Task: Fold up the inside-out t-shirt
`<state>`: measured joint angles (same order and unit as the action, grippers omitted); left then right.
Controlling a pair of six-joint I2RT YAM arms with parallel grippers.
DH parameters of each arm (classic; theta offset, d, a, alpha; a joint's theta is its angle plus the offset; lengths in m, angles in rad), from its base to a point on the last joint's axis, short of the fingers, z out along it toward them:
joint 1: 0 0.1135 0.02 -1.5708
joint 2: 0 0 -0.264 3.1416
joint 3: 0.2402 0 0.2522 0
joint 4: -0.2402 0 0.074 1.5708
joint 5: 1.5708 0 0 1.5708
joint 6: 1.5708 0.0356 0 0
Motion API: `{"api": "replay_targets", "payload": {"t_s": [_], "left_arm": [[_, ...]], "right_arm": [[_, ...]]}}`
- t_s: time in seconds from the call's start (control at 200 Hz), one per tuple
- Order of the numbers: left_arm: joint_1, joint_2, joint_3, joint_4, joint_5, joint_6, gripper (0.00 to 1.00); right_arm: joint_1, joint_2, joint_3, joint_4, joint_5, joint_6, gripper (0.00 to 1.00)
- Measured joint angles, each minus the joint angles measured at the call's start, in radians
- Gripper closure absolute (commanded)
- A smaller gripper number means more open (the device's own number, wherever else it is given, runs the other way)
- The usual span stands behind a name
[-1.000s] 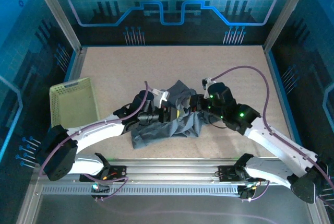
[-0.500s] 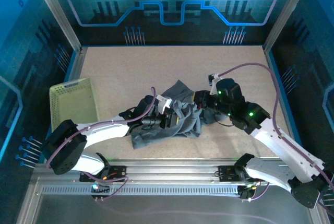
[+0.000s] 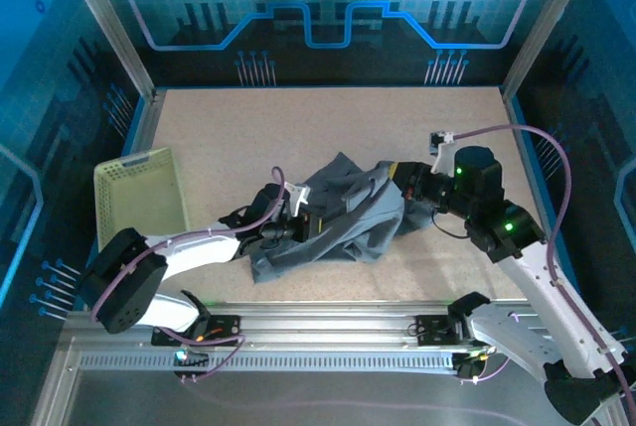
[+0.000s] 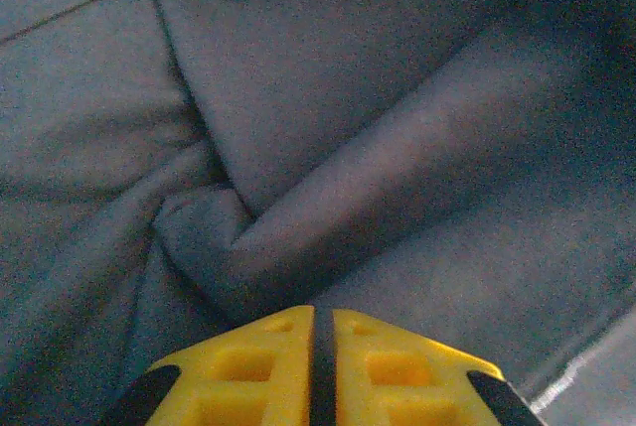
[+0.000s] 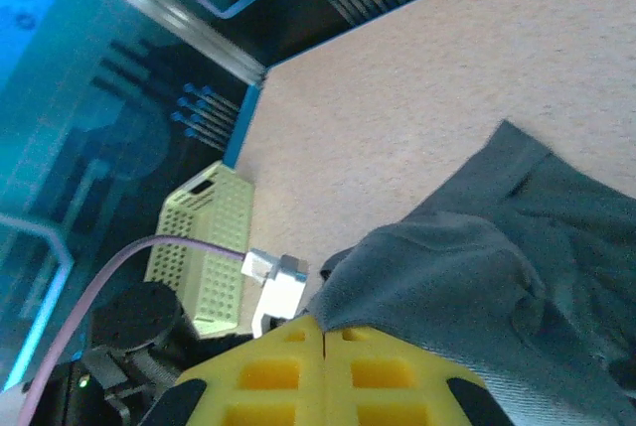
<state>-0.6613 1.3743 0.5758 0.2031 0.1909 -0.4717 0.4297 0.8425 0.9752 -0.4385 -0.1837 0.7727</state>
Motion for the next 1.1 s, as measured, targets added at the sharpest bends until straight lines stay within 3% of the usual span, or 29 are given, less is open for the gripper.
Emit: {"api": "replay_targets", "payload": {"t_s": [0.04,0.11,0.21,0.33,0.585,0.805,1.005,1.1], "left_arm": [[-0.003,-0.034,0.006,-0.03,-0.013,0.001,0.6],[-0.014,-0.1,0.04,-0.068,-0.024,0.007,0.52],[-0.024,-0.135,0.151,-0.094,-0.017,0.003,0.5],[-0.034,-0.074,0.286,-0.077,0.033,-0.024,0.47],[-0.081,0.11,0.318,-0.065,0.095,-0.114,0.45],[-0.116,0.227,0.341,-0.09,0.095,-0.141,0.5],[-0.169,0.336,0.37,-0.093,0.1,-0.167,0.66],[-0.18,0.371,0.37,-0.093,0.103,-0.179,0.68]], "right_arm": [[0.0,-0.006,-0.018,0.016,-0.02,-0.007,1.0],[0.001,-0.019,-0.053,0.042,-0.049,-0.022,1.0],[0.002,-0.04,-0.092,0.066,-0.074,-0.04,1.0],[0.009,-0.08,-0.145,0.087,-0.083,-0.056,1.0],[0.042,-0.12,-0.203,0.097,-0.055,-0.079,1.0],[0.049,-0.216,-0.306,0.042,0.071,-0.052,1.0],[0.05,-0.365,-0.479,-0.054,0.156,0.038,1.0],[0.05,-0.402,-0.534,-0.095,0.18,0.088,1.0]]}}
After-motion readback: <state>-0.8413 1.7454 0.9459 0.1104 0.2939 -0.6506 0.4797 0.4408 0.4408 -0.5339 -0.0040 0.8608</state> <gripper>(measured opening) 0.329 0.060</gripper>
